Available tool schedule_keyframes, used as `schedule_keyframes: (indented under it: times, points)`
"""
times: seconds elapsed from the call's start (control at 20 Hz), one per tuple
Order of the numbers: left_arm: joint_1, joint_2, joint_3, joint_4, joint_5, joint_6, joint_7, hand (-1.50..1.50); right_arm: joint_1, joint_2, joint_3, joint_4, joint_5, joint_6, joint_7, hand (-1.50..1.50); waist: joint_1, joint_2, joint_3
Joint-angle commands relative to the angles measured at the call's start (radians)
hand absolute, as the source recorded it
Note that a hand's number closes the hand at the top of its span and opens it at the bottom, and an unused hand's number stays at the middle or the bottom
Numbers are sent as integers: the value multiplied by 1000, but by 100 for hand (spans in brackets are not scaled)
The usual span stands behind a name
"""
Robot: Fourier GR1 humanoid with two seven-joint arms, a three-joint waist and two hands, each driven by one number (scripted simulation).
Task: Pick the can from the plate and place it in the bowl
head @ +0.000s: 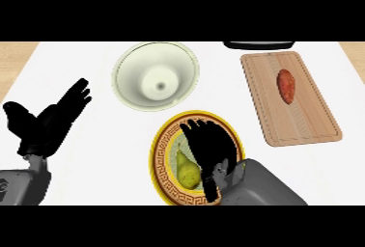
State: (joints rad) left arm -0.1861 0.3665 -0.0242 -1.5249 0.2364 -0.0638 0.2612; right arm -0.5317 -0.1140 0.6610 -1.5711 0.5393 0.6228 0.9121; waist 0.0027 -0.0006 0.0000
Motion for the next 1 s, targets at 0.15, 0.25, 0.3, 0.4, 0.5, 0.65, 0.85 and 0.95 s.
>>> schedule_keyframes:
  times: [0.15,0.25,0.3,0.4,0.5,0.65,0.85,0.95]
  points:
    - [-20,-4,46,45,-28,-39,-14,0,104,29,8,10,109,15,6,-150,-4,0,0]
    - [-66,-24,52,30,-21,-23,50,0,39,49,-64,90,127,12,-62,-150,-3,1,0]
    - [6,-21,62,19,-31,-53,-11,0,93,75,-27,64,152,18,-27,-150,-1,0,0]
    - [-6,-60,41,26,-58,-31,-3,0,46,78,-80,137,182,3,-100,-150,0,1,0]
    - [-34,-49,58,45,-58,-60,2,0,115,64,-64,67,194,46,-78,-150,-3,0,0]
    - [-1,-77,45,15,-80,-48,10,0,76,77,-109,185,228,-1,-178,-150,0,1,0]
    - [10,-81,67,4,-75,-49,18,0,114,25,-64,197,290,-98,-328,150,0,1,0]
    - [-50,-72,85,65,-74,-75,-8,0,88,43,-80,286,328,-167,-380,150,0,2,0]
